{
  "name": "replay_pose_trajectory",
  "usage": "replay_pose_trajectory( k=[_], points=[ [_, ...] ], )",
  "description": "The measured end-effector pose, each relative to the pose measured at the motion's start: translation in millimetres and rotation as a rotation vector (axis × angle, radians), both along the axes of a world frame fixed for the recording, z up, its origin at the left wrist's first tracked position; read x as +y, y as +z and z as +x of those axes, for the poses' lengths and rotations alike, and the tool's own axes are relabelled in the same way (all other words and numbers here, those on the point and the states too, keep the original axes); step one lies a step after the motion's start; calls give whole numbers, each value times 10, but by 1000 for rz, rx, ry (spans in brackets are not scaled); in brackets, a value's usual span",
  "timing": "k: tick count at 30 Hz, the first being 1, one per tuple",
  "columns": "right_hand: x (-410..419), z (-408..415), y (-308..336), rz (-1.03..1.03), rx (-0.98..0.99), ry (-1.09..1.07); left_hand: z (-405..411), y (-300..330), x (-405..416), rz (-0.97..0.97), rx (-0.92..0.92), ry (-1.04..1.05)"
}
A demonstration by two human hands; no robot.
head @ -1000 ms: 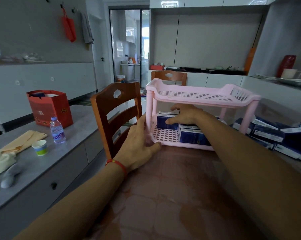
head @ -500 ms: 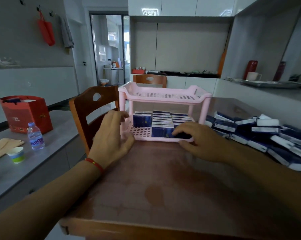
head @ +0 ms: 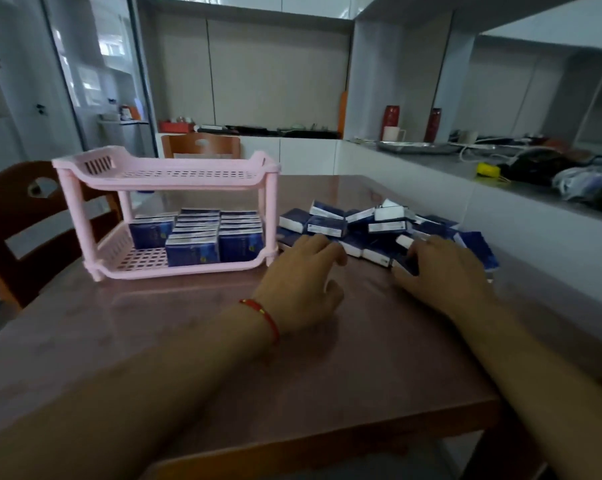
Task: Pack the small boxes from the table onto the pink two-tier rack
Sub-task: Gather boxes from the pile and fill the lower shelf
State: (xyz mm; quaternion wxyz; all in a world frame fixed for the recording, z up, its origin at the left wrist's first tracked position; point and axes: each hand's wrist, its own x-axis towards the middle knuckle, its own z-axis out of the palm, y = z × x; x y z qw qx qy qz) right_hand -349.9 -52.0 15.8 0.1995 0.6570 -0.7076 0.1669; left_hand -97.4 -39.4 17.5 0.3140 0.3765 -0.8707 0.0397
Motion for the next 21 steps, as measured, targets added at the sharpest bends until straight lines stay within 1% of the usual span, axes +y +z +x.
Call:
replay_pose_trajectory(
  k=[2,3,5,8,10,12,14,17,19,21],
  points=[
    [-42,6,-66,41,46,58,-184,-75,-129,38,54,16],
    [-44,11,-74,70,27,127,-227,-123,-167,73,84,25],
    [-12,35,-56,114,-95,339,-246,-205,-216,144,106,36],
    [89,158,11,115,-302,631,-175,-236,-246,250,139,0],
    [145,251,27,109,-388,745,-146,-193,-261,335,149,-89],
    [170,320,27,72,-395,803,-136,-162,-257,429,189,-155],
    [171,354,31,56,-370,821,-103,-142,-253,440,214,-111],
    [181,319,18,109,-331,775,-55,-154,-249,367,216,-75],
    [188,228,58,101,-374,655,-64,-135,-225,326,200,-89],
    [171,67,116,17,-384,437,-73,-134,-207,291,203,-106]
  ],
)
